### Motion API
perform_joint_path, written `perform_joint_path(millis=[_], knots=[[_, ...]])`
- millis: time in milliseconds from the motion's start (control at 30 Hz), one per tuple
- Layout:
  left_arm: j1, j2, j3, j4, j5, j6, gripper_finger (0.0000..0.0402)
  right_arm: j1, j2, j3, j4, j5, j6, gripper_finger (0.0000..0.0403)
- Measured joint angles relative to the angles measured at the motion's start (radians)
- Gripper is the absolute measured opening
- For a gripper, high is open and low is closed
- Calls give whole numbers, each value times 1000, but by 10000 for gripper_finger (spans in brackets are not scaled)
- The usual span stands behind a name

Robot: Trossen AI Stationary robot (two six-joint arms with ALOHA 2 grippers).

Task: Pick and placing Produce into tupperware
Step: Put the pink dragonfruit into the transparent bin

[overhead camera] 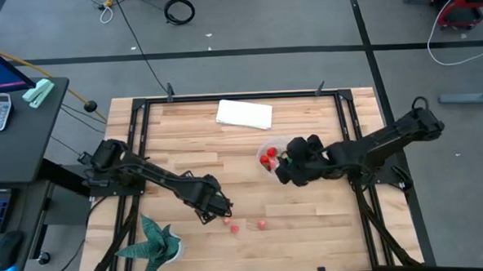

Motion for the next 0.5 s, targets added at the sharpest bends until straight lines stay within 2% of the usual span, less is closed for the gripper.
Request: perform_joint_path(millis=[300, 500], knots=[[8, 7, -1, -10, -71, -187, 268, 104, -22, 0, 12, 62, 6, 265], [-31, 5, -98, -14, -74, -338, 268, 164, -17, 0, 12, 59, 55, 265]])
